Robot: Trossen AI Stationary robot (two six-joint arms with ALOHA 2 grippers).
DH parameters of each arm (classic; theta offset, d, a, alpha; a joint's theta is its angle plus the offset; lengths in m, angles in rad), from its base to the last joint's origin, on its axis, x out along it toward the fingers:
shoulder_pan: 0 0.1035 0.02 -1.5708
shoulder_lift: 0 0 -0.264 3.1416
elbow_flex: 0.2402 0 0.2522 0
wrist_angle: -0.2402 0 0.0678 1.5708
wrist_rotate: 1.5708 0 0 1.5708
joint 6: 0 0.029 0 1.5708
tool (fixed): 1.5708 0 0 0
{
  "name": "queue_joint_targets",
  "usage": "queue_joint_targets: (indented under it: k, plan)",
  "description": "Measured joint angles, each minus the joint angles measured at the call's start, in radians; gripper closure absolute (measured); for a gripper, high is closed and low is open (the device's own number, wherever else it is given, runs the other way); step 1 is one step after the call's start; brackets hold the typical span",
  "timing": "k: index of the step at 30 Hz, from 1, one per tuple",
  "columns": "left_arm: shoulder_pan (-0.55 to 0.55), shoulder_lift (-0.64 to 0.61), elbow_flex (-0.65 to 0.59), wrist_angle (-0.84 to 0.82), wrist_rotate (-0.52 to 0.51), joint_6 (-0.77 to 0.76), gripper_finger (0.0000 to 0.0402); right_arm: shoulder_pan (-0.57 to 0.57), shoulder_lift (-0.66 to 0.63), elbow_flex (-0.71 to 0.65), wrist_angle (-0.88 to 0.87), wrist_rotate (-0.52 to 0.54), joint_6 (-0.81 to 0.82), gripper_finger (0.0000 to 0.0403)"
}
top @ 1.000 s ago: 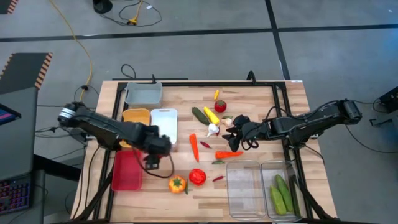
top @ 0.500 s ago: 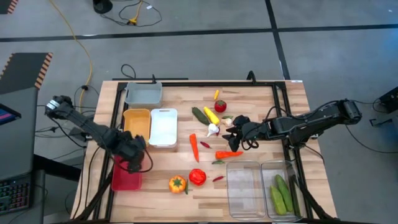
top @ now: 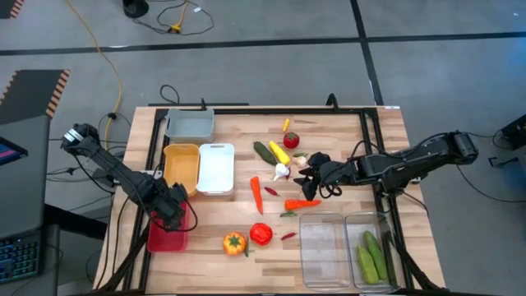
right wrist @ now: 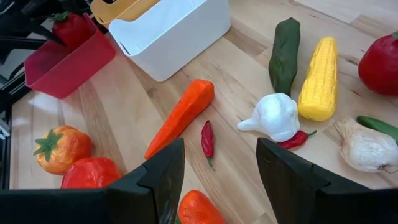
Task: Sort produce into baskets
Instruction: Put the bottom red tomato into the red bin, then put the left orange tomato into the red bin
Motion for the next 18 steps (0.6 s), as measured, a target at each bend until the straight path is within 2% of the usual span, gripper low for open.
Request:
queue_joint_targets:
  k: [18]
  plan:
    - [0.000, 0.000, 0.000, -0.002, 0.002, 0.001, 0.0065, 0.000, 0.000, 0.000, 0.000, 0.000, 0.000, 0.0178]
